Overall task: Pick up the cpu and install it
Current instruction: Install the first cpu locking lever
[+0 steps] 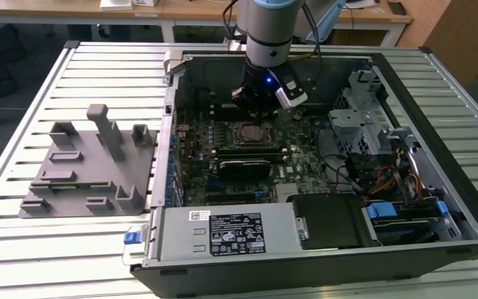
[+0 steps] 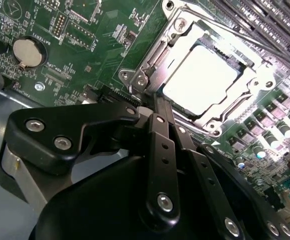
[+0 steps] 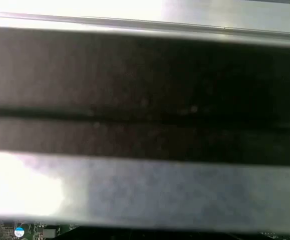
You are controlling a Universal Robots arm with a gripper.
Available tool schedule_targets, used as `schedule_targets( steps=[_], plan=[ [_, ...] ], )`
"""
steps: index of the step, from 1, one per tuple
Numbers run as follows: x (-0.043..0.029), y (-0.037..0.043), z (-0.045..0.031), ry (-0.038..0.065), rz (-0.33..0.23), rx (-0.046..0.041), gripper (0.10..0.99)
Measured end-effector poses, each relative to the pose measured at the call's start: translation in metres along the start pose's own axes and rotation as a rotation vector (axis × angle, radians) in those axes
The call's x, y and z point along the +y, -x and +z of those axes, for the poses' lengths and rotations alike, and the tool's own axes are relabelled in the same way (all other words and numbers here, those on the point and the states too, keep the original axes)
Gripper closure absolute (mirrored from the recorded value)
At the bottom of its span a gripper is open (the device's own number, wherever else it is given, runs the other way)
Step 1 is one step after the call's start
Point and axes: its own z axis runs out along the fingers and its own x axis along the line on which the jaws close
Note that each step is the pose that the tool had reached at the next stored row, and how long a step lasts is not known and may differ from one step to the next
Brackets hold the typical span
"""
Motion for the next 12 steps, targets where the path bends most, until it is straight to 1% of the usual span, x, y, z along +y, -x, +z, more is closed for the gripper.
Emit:
schedule_targets(
  steps=[3,9,10,12],
  plan=[
    [0.0001,0.0002,0.0012,-0.003,0.000,0.0007,0.980],
    [0.0006,0.0007,0.0034,-0.002,0.000,0.0012,0.980],
    [0.0008,0.0008,0.0036,-0.002,0.000,0.0012,0.980],
    [0.0011,0.0008,0.0037,0.004,0.000,0.0008,0.980]
  ],
)
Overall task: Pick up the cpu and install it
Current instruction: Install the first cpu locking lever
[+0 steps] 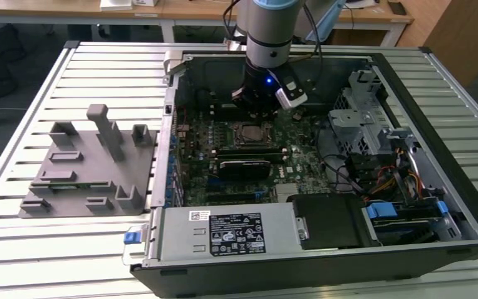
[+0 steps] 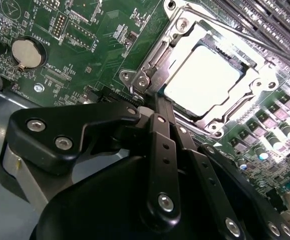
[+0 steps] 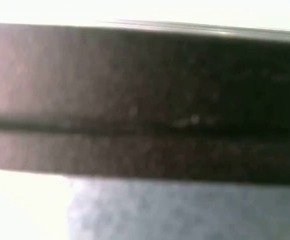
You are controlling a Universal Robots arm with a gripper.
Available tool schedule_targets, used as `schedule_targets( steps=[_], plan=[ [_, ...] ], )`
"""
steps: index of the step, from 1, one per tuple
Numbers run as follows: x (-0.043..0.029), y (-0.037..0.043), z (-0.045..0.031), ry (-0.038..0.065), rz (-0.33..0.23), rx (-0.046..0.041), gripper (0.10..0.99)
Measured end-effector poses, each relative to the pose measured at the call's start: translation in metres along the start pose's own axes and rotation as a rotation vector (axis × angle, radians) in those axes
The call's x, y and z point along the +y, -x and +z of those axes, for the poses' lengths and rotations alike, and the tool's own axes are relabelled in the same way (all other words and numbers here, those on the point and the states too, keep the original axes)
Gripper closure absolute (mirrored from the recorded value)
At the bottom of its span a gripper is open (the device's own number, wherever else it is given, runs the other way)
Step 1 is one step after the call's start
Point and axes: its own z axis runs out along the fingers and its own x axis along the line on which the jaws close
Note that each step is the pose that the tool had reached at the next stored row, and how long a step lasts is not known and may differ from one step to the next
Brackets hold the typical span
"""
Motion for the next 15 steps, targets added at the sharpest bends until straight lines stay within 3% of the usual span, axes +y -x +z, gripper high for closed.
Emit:
schedule_targets(
  steps=[3,10,13,15],
  plan=[
    [-0.0003,-0.0003,-0.0007,0.016,0.000,0.0003,0.980],
    [0.0012,0.0002,0.0003,0.067,0.000,-0.0034,0.980],
    [0.0017,0.0004,-0.0028,0.073,0.000,-0.0048,0.980],
    [0.0020,0.0005,-0.0096,0.072,0.000,-0.0040,0.980]
  ],
)
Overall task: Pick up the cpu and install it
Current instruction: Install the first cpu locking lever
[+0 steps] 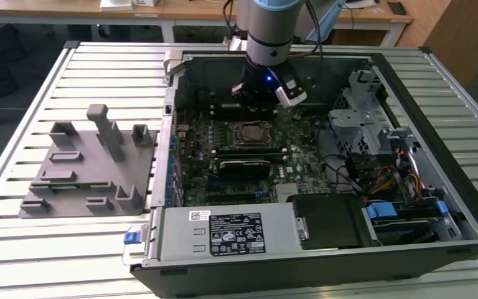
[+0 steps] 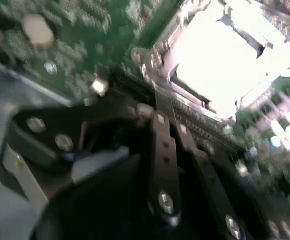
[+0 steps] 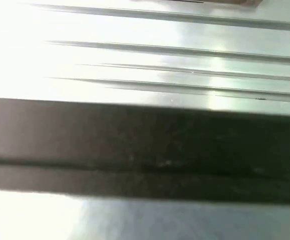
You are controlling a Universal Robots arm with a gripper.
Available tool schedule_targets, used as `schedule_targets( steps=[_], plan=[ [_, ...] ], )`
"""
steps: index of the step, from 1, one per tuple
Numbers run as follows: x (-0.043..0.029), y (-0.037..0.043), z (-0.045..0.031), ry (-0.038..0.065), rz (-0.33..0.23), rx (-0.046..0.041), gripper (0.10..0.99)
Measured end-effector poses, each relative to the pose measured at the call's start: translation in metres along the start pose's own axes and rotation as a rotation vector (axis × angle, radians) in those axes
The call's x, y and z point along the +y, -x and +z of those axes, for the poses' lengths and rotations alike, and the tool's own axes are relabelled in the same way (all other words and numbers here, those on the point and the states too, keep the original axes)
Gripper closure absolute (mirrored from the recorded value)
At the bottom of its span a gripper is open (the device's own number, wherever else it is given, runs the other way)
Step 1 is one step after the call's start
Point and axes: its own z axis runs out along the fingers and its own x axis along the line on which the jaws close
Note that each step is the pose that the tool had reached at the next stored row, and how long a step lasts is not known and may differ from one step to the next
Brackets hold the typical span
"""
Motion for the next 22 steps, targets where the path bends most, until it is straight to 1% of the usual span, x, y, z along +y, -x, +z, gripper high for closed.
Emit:
schedule_targets(
  steps=[2,3,6,12,22],
  plan=[
    [0.0008,0.0001,-0.0060,0.000,0.000,-0.0001,0.980],
    [0.0010,0.0001,-0.0076,0.000,0.000,0.0002,0.980],
    [0.0009,0.0001,-0.0079,0.000,0.000,0.0000,0.980],
    [-0.0028,0.0000,-0.0085,0.000,0.000,0.0002,0.980],
    [-0.0068,-0.0001,-0.0089,0.000,0.000,0.0001,0.980]
  ],
)
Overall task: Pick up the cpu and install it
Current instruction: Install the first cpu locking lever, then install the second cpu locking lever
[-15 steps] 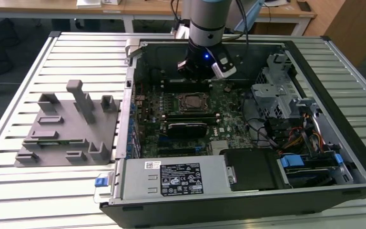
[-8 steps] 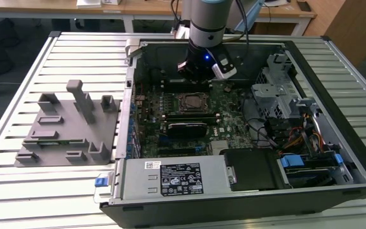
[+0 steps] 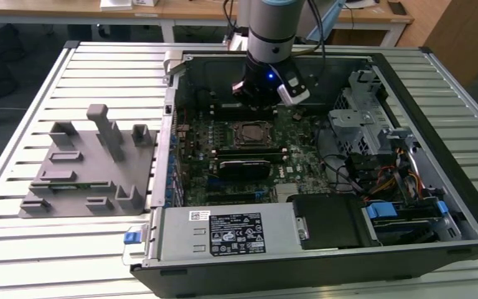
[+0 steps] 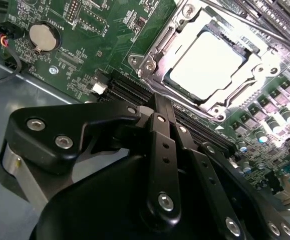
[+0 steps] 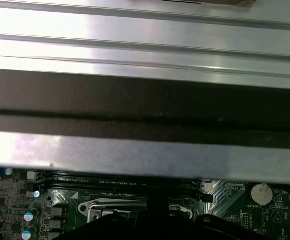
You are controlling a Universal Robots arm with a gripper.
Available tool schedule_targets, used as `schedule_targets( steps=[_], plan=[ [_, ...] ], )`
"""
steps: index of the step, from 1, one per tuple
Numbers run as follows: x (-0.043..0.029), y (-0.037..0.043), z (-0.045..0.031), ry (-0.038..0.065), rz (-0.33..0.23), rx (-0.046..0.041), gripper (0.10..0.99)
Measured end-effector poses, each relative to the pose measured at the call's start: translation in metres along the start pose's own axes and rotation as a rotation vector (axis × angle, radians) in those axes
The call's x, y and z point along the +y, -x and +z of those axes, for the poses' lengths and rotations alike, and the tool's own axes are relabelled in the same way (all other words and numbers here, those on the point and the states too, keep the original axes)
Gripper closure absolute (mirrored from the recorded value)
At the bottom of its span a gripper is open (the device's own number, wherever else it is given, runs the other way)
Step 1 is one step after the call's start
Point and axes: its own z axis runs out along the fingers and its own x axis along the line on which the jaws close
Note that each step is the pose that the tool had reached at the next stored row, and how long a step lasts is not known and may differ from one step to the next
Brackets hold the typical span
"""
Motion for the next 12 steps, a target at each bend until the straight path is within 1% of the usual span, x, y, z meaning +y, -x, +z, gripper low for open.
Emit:
schedule_targets(
  steps=[12],
  plan=[
    [-0.0047,-0.0002,-0.0006,0.000,0.000,0.0000,0.980]
  ],
)
